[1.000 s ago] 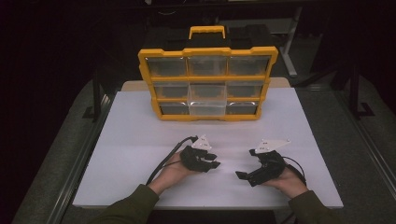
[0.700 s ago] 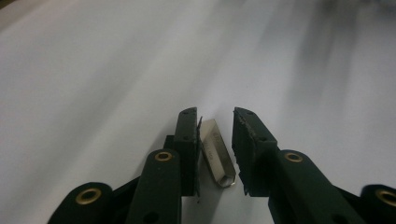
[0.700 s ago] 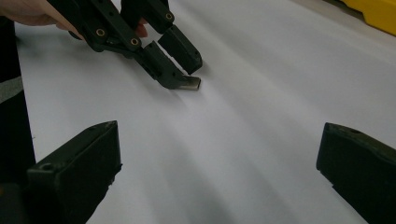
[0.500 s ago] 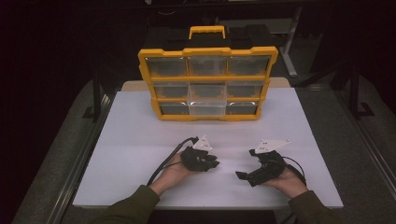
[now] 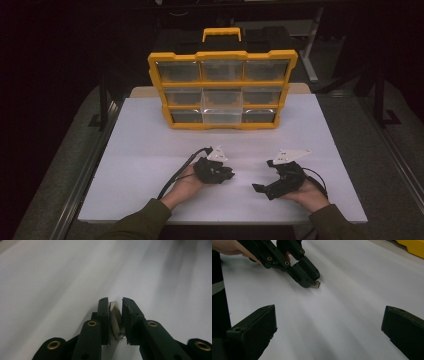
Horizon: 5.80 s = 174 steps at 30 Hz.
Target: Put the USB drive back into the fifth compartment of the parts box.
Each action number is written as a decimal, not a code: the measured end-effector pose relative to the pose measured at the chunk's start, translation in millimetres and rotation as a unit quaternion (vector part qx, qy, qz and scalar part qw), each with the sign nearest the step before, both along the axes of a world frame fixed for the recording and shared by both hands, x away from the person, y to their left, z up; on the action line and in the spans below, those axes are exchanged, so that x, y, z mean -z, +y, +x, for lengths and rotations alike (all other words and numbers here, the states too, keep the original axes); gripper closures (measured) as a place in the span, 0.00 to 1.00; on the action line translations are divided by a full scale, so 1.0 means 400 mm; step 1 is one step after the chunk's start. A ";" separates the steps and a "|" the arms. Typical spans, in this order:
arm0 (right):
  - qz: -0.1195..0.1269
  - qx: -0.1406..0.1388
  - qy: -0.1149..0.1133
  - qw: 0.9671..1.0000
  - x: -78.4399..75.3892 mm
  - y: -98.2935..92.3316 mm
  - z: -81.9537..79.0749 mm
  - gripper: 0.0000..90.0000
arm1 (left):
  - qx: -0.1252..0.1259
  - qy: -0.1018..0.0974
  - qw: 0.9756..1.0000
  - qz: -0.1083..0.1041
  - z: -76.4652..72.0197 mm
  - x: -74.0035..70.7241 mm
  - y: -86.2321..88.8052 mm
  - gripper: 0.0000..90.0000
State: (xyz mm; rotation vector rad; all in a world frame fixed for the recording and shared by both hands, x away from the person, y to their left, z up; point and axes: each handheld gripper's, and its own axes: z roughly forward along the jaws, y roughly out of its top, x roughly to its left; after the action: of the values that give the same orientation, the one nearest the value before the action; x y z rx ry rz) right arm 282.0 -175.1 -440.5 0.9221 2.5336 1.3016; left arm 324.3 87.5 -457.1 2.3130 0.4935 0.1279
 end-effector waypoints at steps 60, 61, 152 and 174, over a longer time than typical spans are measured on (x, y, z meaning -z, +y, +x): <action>0.001 0.000 0.000 1.000 0.000 -0.001 -0.002 0.00 | -0.033 0.000 0.999 -0.028 0.034 -0.051 0.072 0.88; 0.001 -0.001 0.000 1.000 0.000 -0.001 -0.002 0.00 | -0.035 0.002 0.999 -0.030 0.037 -0.054 0.078 0.88; 0.015 -0.001 -0.013 1.000 0.009 -0.009 0.004 0.00 | -0.071 -0.026 0.995 -0.070 0.127 -0.292 0.258 0.88; 0.018 0.000 -0.013 1.000 0.008 -0.010 0.004 0.00 | -0.068 -0.048 0.991 -0.101 0.161 -0.425 0.278 0.88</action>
State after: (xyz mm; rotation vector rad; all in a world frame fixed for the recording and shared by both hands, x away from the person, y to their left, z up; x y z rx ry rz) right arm 283.7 -178.9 -443.8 0.9053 2.4980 1.3549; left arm 388.6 198.7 -286.9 2.0659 0.5868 0.2433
